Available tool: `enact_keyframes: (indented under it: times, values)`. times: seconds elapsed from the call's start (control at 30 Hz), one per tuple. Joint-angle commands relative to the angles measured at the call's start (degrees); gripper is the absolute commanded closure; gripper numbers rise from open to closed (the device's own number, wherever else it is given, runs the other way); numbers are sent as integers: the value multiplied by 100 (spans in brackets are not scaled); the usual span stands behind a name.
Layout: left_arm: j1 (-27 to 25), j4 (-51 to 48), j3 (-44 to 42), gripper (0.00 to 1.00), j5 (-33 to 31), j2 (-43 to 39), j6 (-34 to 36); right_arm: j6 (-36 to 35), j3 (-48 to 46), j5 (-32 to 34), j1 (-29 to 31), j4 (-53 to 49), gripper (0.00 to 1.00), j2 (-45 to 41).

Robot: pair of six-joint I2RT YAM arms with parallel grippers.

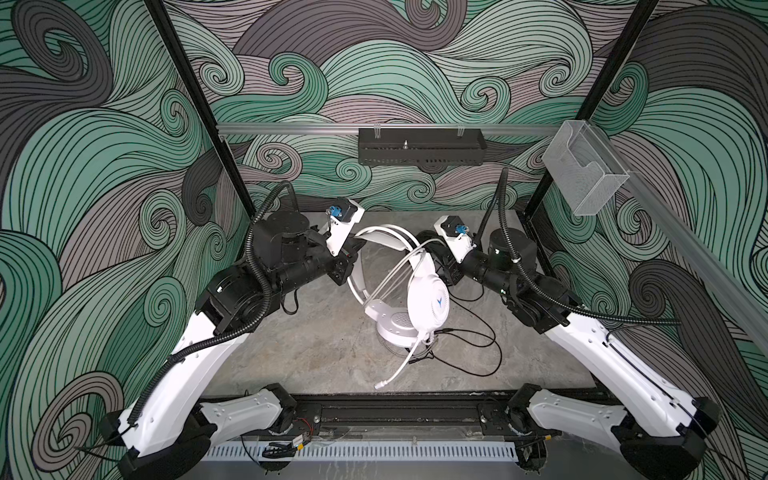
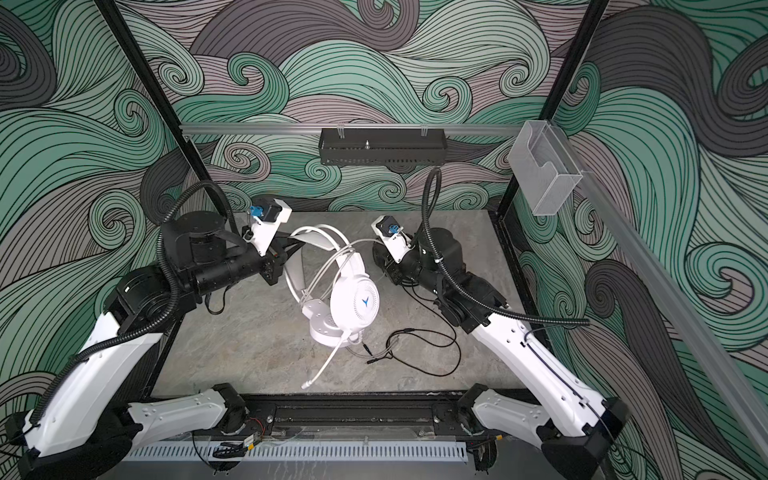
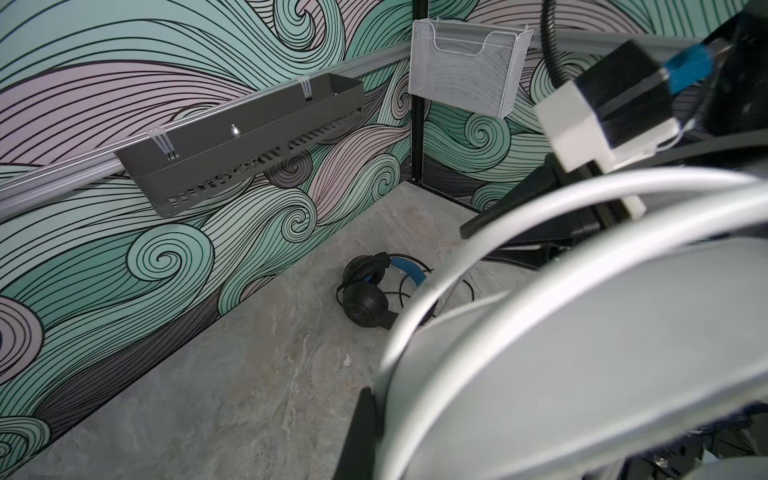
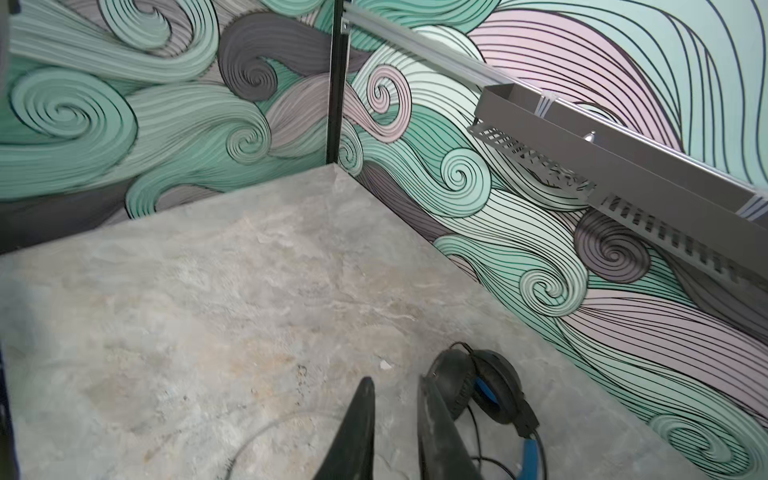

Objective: Wrap the headphones

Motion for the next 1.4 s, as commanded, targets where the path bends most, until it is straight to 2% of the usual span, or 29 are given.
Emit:
enact_keyframes:
  times: [0.0, 0.17, 0.33, 0.57, 0.87, 1.13, 1.23, 1.37]
  values:
    - [-44, 312, 453, 100, 611, 40, -662, 895, -273, -633, -215, 807, 80, 96]
    - [-44, 561, 801, 100, 836, 141, -1002, 1636, -608, -1030, -405, 1349, 81, 282]
    - [-45, 779, 1163, 100, 872, 263, -1308, 2055, -862, -1322, -480, 1765, 83, 487]
    - [-45, 1172, 1431, 100, 851, 445, -1865, 2445, -1122, -1667, -484, 2298, 84, 829]
    - [-44, 1144, 1756, 100, 574, 551, -2174, 2777, -1306, -2107, -484, 2834, 90, 1490]
    - [-33, 1382, 1611, 100, -4, 431, -2529, 2799, -1329, -2382, -446, 2782, 100, 1825]
    - [-37, 1699, 1439, 100, -559, 352, -2834, 2545, -1285, -2261, -313, 2347, 100, 1753]
    - [-33, 2236, 1109, 100, -1587, 301, -3434, 2125, -1268, -1765, -20, 1662, 100, 1476]
